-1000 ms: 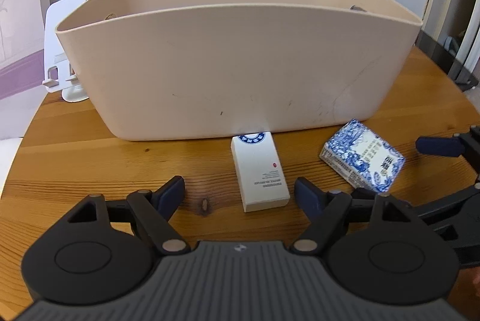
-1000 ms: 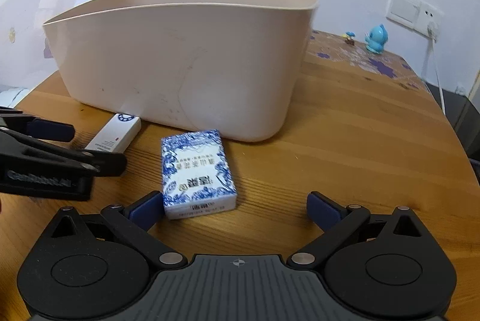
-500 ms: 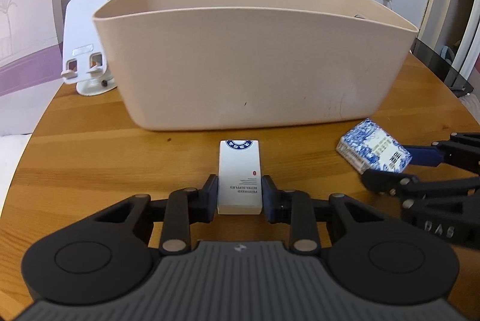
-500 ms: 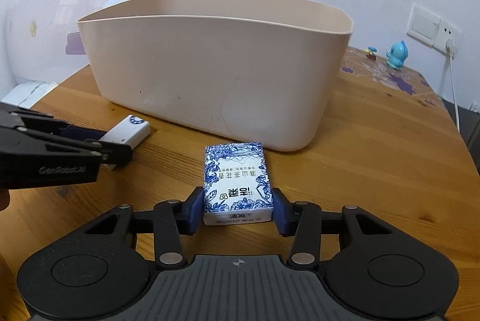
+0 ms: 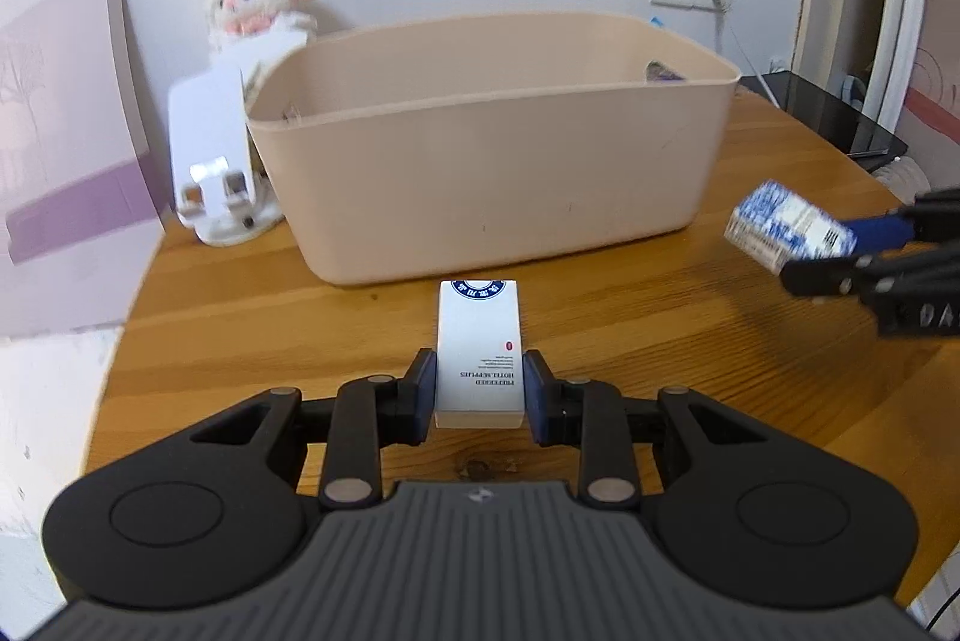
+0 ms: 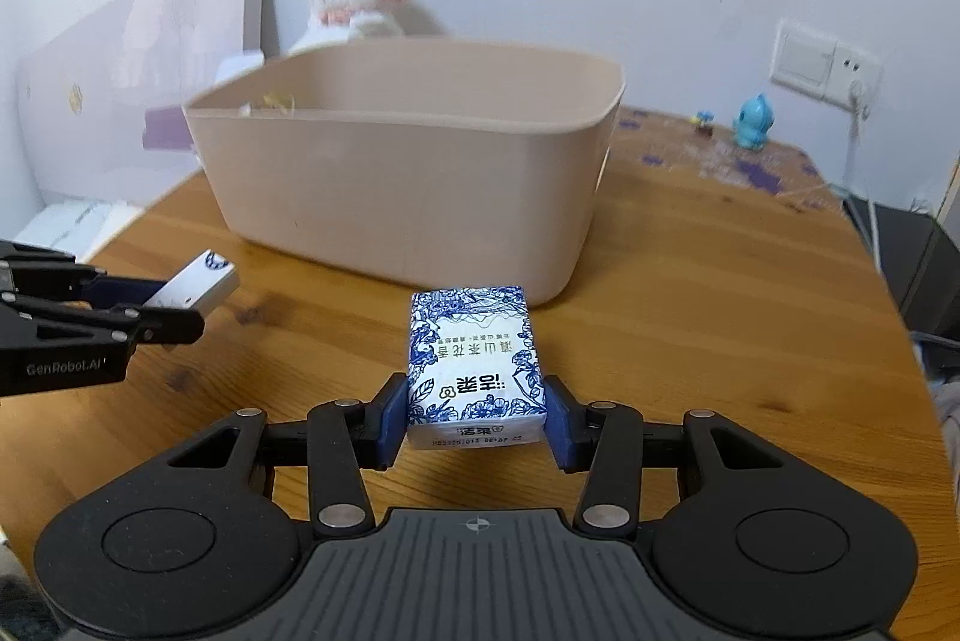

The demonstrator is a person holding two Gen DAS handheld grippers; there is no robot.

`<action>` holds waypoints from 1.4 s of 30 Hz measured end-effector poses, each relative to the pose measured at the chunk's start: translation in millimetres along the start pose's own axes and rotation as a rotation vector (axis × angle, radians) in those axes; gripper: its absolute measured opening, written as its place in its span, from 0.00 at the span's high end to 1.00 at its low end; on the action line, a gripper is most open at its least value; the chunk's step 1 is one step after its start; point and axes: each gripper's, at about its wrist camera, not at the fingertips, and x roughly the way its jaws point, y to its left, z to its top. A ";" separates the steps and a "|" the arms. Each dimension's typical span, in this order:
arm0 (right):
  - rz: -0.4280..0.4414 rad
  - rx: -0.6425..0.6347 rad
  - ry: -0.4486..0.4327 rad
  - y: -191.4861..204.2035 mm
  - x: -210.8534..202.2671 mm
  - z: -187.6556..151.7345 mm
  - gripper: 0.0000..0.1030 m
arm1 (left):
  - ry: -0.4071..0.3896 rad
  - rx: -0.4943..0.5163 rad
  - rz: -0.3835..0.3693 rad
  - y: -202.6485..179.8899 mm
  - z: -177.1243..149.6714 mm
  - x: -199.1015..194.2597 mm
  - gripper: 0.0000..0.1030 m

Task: Organize objects
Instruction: 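Lower white box into basket with left tool while right tool drops blue-and-white box in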

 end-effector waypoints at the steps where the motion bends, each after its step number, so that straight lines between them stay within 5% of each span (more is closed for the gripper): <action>1: 0.001 -0.001 -0.011 -1.5 -6.3 1.1 0.58 | -0.011 0.007 0.003 0.4 1.6 -4.9 0.69; 14: 0.000 0.000 -0.199 -9.3 -61.9 46.7 0.58 | -0.172 0.004 0.015 5.5 48.6 -51.3 0.69; 23: -0.018 0.038 -0.285 -17.7 -51.2 87.9 0.58 | -0.223 -0.017 0.032 6.4 100.6 -30.7 0.69; 33: -0.047 0.051 -0.262 -23.0 5.4 123.3 0.58 | -0.133 -0.054 0.092 8.1 138.7 54.9 0.69; 42: -0.069 0.020 -0.071 -14.8 77.7 126.0 0.58 | 0.047 -0.083 0.123 4.1 142.3 117.3 0.69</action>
